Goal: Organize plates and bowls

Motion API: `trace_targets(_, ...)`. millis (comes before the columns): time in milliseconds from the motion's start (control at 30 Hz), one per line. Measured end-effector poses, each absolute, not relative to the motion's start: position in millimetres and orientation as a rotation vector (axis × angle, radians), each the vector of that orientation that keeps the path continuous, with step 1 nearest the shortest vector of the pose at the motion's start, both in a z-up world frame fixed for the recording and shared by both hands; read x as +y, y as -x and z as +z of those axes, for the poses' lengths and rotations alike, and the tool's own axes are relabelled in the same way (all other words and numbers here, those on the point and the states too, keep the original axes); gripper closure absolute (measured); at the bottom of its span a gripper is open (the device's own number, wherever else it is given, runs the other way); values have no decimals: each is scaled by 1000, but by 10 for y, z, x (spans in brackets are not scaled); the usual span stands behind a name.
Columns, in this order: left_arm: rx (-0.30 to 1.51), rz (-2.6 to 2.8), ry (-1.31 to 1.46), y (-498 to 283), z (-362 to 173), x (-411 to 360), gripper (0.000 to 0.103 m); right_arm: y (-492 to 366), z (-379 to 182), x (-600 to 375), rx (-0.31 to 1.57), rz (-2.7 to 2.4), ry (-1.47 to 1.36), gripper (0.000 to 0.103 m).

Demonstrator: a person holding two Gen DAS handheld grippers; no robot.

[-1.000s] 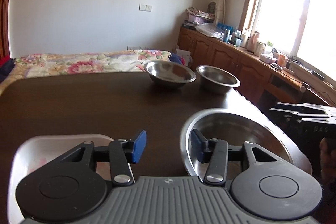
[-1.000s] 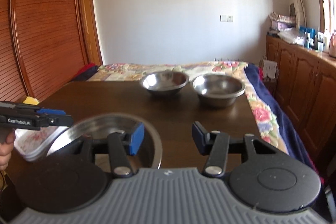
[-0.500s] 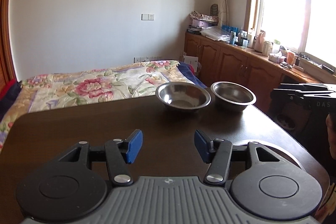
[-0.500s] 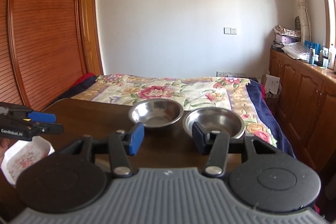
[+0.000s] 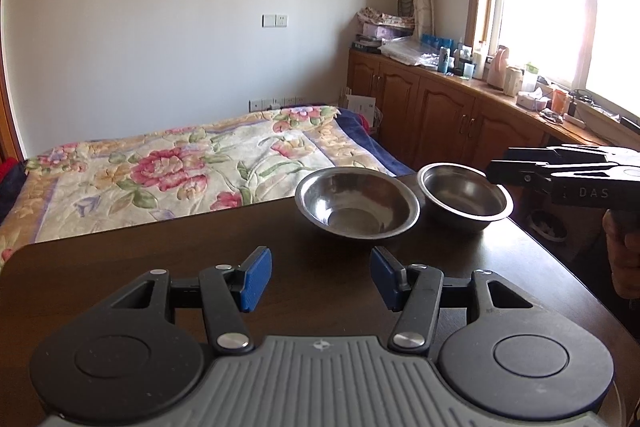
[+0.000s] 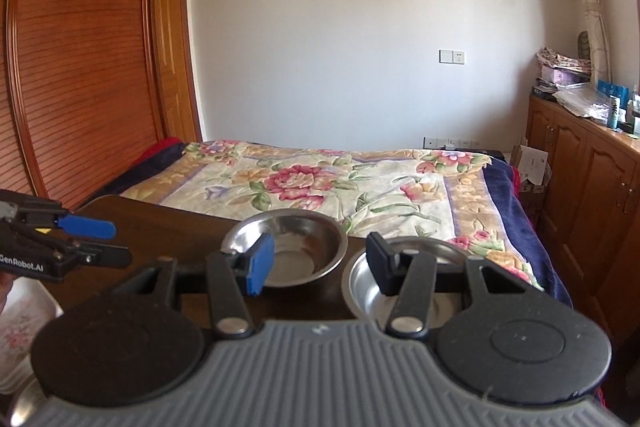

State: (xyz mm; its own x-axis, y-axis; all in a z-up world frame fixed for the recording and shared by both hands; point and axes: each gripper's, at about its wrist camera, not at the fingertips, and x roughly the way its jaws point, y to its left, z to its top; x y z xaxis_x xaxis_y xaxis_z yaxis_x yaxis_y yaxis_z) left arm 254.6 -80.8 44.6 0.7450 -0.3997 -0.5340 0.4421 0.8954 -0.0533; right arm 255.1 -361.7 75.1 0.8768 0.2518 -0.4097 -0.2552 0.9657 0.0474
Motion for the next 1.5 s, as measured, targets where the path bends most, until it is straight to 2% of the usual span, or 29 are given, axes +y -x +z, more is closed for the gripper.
trace_targets(300,600,-470,-88,-2908,372,-955,46,-2925,653,-3487,475,292,61,52)
trace_targets(433,633,-474,-75,-3090,295,-1034,51,-3073,585,-3446,507,300,91,57)
trace_targets(533,660,-482,-61,-3219,235,-1081,51,-3177,535,-3397,529,306,119,60)
trace_targets(967,752,-490,14,-3564,53,-1208,60,-3407,465,-3293,567,330,173,65)
trace_targets(1067,766,-487,17,-3599,27,-1232,66,-3419,458,-3256,570,329,193,66)
trace_targets(1133,774,-483,20,-3610,11,-1226,76,-3430,457,-3248,574,329,194,67)
trace_targets(1333,769,-446,3,-3604,0,-1174,88,-3439,434,-3176,589,342,209,72)
trace_targets(1500,769,-443,3,-3589,-9,-1137,89,-3416,425,-3113,600,362,221,73)
